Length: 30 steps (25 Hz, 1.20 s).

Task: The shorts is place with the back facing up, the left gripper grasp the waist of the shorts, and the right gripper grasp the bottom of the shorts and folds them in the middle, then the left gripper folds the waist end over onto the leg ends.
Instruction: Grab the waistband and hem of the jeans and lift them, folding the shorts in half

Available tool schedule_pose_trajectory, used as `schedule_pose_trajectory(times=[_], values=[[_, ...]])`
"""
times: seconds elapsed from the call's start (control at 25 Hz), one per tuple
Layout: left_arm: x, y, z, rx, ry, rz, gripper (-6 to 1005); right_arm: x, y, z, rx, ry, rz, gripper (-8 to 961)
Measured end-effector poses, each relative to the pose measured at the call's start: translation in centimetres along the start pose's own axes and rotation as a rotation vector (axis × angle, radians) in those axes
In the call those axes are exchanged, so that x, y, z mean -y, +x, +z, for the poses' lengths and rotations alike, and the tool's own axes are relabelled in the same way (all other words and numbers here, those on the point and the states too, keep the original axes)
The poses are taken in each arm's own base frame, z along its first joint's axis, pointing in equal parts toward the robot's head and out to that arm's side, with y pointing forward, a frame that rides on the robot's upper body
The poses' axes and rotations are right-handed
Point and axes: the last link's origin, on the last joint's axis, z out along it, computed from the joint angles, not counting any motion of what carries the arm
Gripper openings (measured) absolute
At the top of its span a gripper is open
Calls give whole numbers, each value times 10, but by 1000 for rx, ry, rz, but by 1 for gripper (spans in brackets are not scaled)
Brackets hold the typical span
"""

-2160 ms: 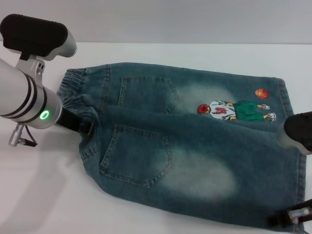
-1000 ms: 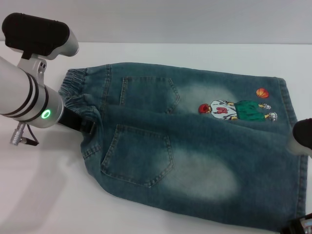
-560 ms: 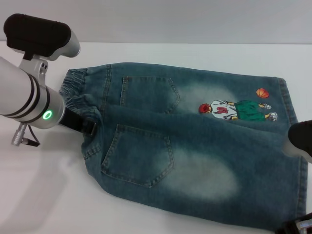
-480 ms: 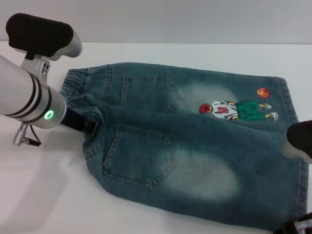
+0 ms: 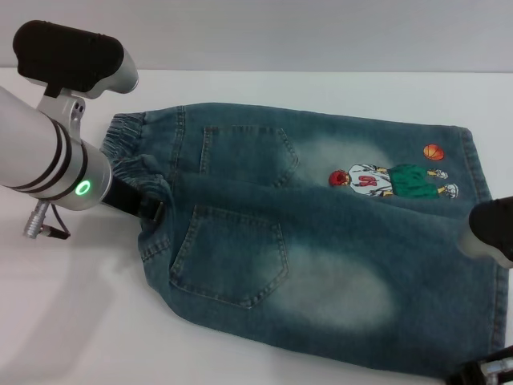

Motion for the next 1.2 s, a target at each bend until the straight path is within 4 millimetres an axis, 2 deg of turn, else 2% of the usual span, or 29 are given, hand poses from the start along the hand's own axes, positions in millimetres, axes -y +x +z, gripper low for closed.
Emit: schedule_pose_trajectory(times=[0.6,1.0,1.2], values=[[-1,1,-2,-7,-2,4,225,-2,-4,3,20,-14,0,658],[0,1,-3,-6,-1,3,226,-3,-5,5,15,-20,0,530],[0,0,-2,-4,0,2,226,-9,-4,2,19,-39,-62,468]])
